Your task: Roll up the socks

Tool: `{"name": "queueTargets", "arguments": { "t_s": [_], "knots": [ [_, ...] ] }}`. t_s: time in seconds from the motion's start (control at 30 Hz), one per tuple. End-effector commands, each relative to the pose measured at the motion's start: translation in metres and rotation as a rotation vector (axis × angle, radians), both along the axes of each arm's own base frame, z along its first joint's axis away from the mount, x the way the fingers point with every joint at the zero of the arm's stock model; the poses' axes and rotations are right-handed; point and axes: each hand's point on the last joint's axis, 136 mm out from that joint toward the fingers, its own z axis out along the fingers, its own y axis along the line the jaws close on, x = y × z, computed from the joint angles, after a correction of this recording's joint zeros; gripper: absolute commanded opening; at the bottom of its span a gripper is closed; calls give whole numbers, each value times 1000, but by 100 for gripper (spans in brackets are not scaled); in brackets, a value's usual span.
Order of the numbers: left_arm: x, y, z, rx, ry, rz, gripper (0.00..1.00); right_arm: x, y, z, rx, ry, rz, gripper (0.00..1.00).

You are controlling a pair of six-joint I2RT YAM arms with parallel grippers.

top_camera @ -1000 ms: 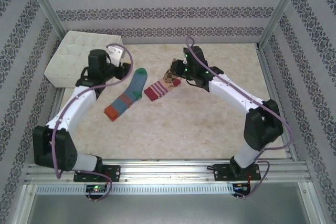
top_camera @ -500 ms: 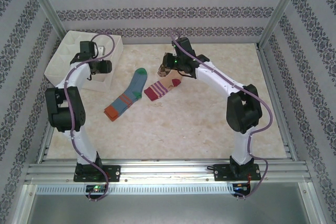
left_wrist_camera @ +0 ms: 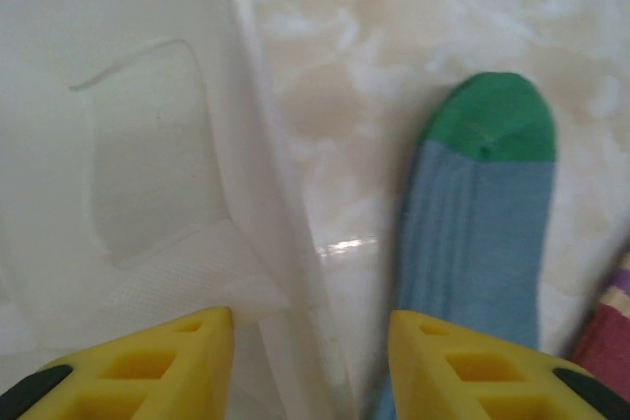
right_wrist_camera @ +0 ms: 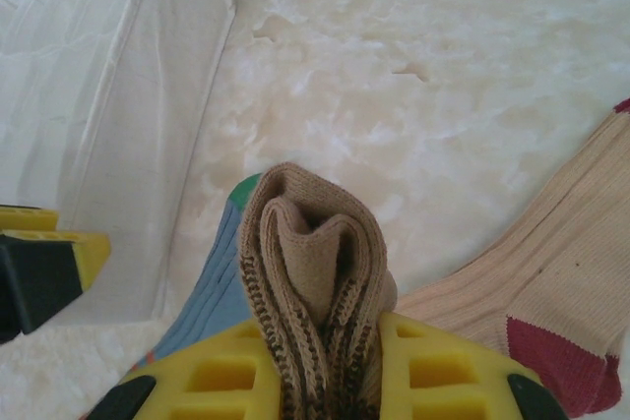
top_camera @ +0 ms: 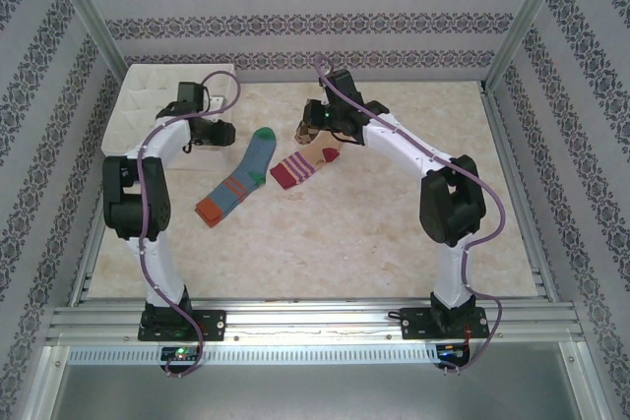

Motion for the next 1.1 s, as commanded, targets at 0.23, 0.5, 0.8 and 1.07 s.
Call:
{"name": "queueTargets", "arguments": {
  "t_s": [0.23, 0.5, 0.8, 1.07],
  "knots": [
    [-17, -50, 13, -31, 24, -103, 46, 8, 36, 27, -19, -95, 76, 8],
    [-19, -24, 63, -25, -89, -2, 50, 10, 93, 47, -154, -275, 183, 8],
    [-33, 39, 77, -202, -117, 289, 47, 3, 164, 52, -204, -435, 303, 7],
    [-47, 57, 53, -270, -32, 391, 41, -3, 207, 34, -244, -511, 397, 8]
  ]
}}
